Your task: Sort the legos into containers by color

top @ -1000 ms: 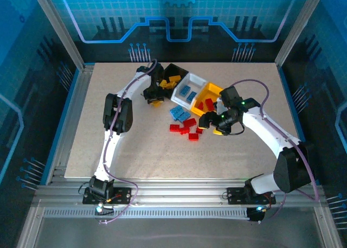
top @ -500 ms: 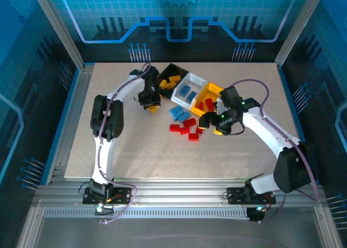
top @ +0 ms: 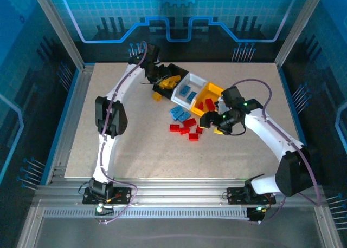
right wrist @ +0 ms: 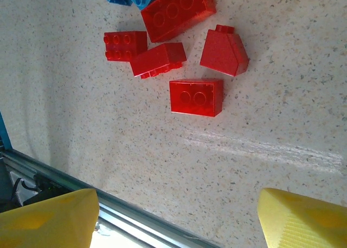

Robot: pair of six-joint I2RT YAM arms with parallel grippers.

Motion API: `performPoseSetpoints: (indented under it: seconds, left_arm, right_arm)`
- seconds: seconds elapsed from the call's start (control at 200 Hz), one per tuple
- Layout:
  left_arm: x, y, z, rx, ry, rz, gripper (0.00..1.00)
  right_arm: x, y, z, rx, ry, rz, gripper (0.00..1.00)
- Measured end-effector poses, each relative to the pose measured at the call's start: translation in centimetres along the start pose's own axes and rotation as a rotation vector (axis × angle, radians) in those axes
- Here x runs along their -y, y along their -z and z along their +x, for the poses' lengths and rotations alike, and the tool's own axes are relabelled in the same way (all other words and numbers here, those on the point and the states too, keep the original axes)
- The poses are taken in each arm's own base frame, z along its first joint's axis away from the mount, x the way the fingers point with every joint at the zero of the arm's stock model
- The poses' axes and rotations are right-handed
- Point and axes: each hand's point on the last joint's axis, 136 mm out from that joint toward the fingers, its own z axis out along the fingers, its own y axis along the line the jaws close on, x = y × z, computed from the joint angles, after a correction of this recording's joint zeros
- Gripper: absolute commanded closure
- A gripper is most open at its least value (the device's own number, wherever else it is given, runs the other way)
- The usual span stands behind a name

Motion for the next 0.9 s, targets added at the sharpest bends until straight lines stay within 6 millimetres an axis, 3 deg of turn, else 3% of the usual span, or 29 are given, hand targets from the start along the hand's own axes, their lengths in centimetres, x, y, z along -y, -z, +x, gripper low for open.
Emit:
performPoseSetpoints:
  seconds: [0.045, 0.17, 0.295, 0.5, 0.735, 0.9]
  left_arm:
    - [0.0, -0.8, -0.3, 0.002, 0.021, 0.007, 0.44]
    - [-0.4, -3.1, -0.7, -0.011, 0.059, 0.013, 0.39]
    - [-0.9, -4.0, -0.5, -0.026, 0.061, 0.004, 0.37]
    - [-1.5, -2.7, 0.2, -0.050, -0.087, -0.030, 0.38]
    - [-4.9, 0.9, 2.4, -0.099, -0.375, -0.177, 0.38]
    - [-7.1, 0.1, 3.9, -0.151, -0.485, -0.219, 0.39]
  right_arm:
    - [0.1, 0.1, 0.1, 0.002, -0.001, 0.000, 0.22]
    - [0.4, 0.3, 0.2, 0.006, -0.011, 0.002, 0.22]
    - [0.7, 0.3, 0.1, 0.007, -0.019, 0.004, 0.22]
    - [0.7, 0.1, 0.1, 0.000, -0.022, 0.003, 0.22]
    - [0.8, -0.5, 0.0, -0.017, -0.028, 0.001, 0.22]
    - [0.9, -0.9, 0.2, -0.036, -0.035, -0.001, 0.22]
